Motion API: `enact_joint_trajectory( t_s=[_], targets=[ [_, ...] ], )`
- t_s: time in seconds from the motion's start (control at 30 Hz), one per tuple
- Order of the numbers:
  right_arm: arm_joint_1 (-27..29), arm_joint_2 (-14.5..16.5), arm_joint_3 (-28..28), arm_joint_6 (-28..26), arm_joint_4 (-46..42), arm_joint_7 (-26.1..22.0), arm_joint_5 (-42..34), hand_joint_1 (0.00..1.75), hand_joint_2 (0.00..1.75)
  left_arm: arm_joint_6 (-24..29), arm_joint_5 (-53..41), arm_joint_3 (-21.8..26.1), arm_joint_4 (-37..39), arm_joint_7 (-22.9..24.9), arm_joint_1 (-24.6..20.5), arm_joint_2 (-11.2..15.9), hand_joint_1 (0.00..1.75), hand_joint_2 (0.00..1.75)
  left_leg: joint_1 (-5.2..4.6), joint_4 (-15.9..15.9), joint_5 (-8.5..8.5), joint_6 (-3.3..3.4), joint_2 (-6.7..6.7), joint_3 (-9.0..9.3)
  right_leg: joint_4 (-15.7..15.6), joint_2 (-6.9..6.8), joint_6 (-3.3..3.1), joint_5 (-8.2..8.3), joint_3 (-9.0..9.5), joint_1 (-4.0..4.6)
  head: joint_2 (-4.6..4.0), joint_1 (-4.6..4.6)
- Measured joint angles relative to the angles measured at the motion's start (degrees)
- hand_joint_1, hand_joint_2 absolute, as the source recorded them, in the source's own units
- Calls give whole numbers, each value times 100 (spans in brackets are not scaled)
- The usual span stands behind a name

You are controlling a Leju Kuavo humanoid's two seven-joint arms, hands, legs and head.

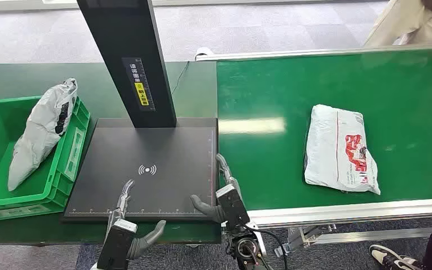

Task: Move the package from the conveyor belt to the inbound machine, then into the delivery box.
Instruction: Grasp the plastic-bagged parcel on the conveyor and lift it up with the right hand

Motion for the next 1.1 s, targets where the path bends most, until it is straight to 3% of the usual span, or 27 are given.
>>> enact_joint_trajectory(
  t_s=[0.23,0.43,0.63,0.87,0.97,1.1],
  targets=[
    [155,-380,-445,-592,-1274,1095,1734,0,175,-11,86,0,39,-135,-2,-4,0,175,-2,1,-1,1,-1,1,-1,0,1,1,1,-5,-1,-1],
    [-50,-898,-1327,-1059,-1591,1795,2765,0,175,-41,140,-8,69,-184,-46,-4,0,175,-3,2,-2,3,-1,-3,-2,0,3,2,4,-7,-1,-2],
    [-789,-1648,-2327,-1089,-936,2199,3291,0,175,-137,169,-2,69,-171,-75,-4,0,175,-6,4,0,8,-3,-3,-2,-1,6,6,8,-11,-1,-1],
    [-1709,-2386,-3108,-1062,329,2406,3422,0,175,-152,196,4,73,-210,-66,10,0,175,-6,4,1,8,-6,-5,-2,-3,7,8,6,-11,-1,-4],
    [-2122,-2674,-3425,-809,899,2420,3358,0,175,-153,223,3,99,-239,-70,36,0,175,-6,5,1,9,-6,-6,-2,-3,8,8,7,-12,-1,-3],
    [-2524,-2868,-3775,-94,1461,2092,3057,0,175,-144,235,2,117,-256,-88,55,0,175,-6,5,2,9,-2,-5,-2,-1,8,9,6,-12,-1,-5]
  ],
)
